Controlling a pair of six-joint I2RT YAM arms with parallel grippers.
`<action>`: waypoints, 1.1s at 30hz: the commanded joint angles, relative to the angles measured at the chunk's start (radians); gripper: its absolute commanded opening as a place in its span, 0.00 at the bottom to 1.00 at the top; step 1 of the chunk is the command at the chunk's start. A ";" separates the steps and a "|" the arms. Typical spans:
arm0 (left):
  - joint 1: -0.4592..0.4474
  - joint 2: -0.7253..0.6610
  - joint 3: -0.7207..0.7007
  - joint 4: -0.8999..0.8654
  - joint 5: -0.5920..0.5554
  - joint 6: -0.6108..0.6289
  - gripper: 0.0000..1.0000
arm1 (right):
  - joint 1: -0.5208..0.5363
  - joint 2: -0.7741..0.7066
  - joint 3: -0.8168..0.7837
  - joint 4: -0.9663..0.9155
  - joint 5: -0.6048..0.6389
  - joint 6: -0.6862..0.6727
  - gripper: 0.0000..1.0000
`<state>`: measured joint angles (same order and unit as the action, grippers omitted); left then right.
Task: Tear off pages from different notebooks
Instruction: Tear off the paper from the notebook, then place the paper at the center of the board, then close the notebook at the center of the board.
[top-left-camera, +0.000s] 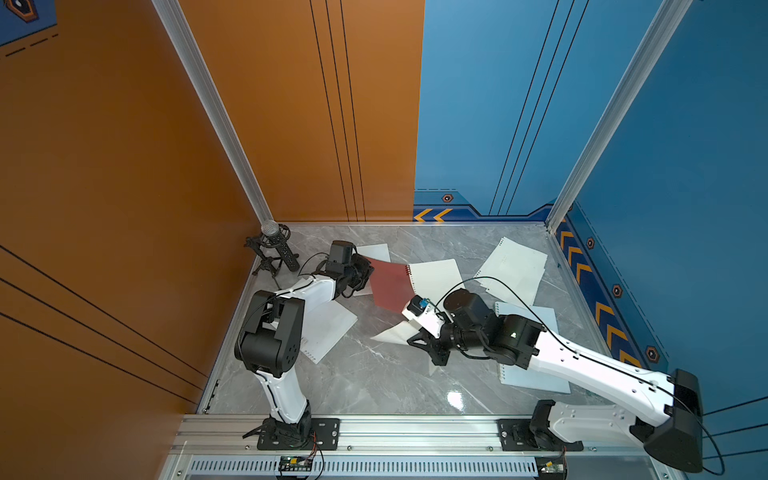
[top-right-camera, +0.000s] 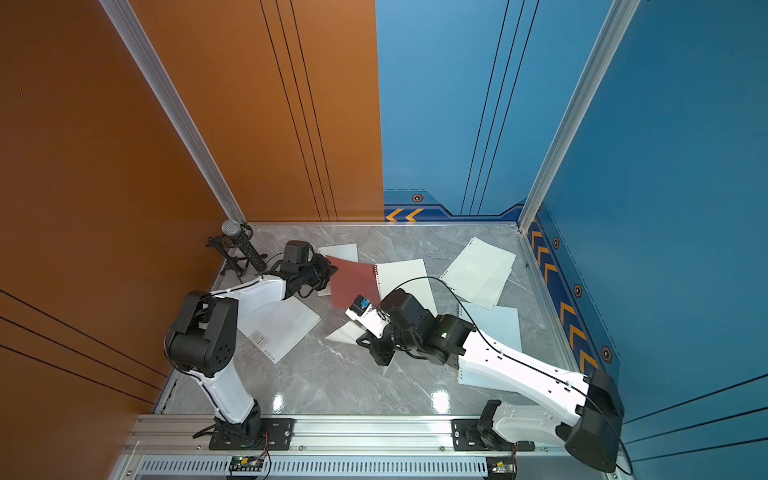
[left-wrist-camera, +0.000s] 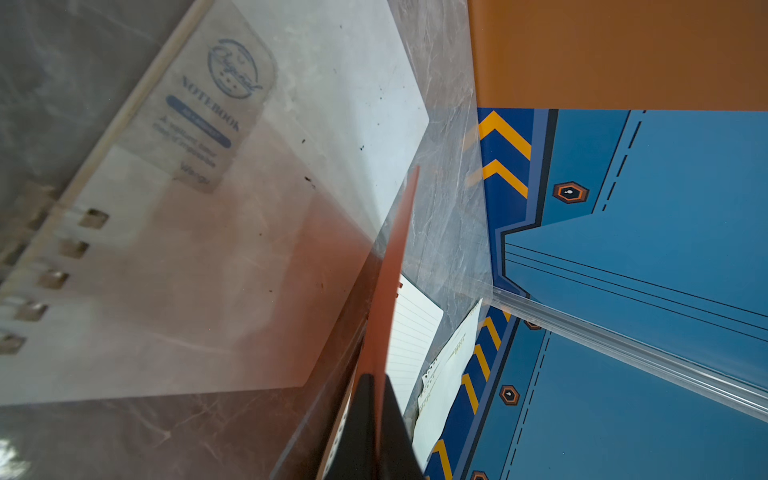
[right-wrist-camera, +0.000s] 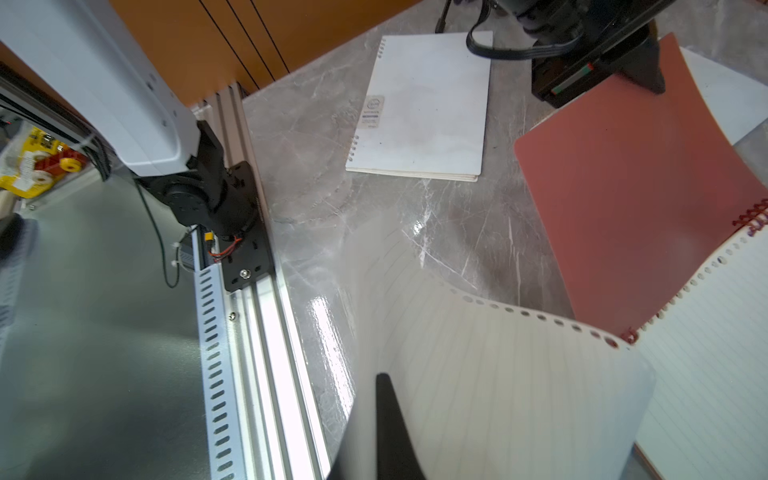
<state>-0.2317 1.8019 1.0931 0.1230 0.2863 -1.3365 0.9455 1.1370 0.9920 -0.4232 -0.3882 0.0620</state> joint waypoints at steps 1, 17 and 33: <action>0.012 0.026 0.030 0.000 -0.039 0.007 0.00 | -0.077 -0.098 -0.068 -0.006 -0.220 0.065 0.00; -0.054 -0.035 0.153 -0.204 -0.101 0.219 0.12 | -0.712 0.233 0.181 0.102 0.233 0.218 0.00; -0.267 0.137 0.514 -0.240 -0.026 0.243 0.56 | -1.080 0.869 0.698 -0.074 0.357 0.166 0.06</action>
<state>-0.4488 1.8755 1.5280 -0.0986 0.2230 -1.1160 -0.0978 1.9724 1.6398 -0.4324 -0.0753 0.2295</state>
